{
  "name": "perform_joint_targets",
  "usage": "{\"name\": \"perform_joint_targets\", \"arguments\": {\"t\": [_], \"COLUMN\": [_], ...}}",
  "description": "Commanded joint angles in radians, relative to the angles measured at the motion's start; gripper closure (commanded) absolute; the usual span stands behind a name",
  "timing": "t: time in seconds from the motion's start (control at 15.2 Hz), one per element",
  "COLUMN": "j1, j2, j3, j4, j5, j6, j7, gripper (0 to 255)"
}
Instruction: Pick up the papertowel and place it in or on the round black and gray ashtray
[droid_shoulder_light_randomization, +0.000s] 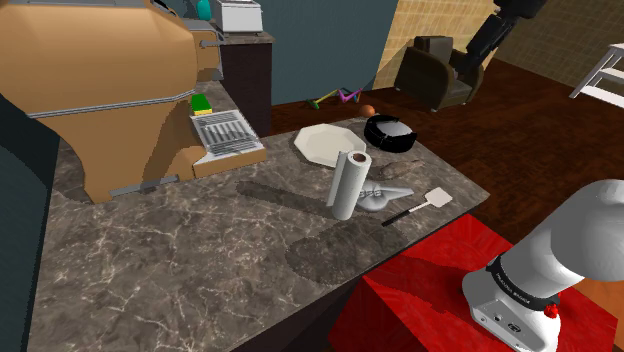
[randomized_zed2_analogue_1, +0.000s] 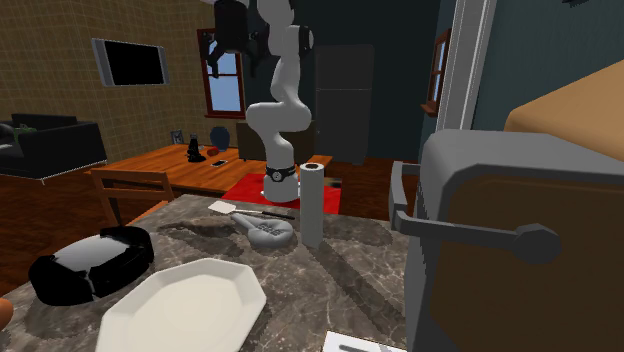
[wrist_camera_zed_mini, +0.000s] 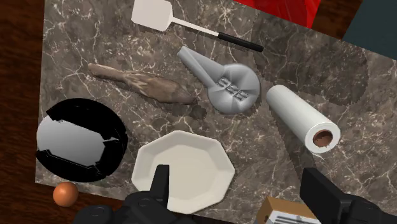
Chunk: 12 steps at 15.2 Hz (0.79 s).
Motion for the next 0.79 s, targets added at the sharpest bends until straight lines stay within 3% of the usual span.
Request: {"name": "perform_joint_targets", "arguments": {"t": [0.0,0.73], "j1": [0.0,0.069], "j2": [0.0,0.009], "j3": [0.0,0.169], "j4": [0.0,-0.259], "j5": [0.0,0.126], "j6": [0.0,0.291], "j7": [0.0,0.177], "gripper": [0,0]}}
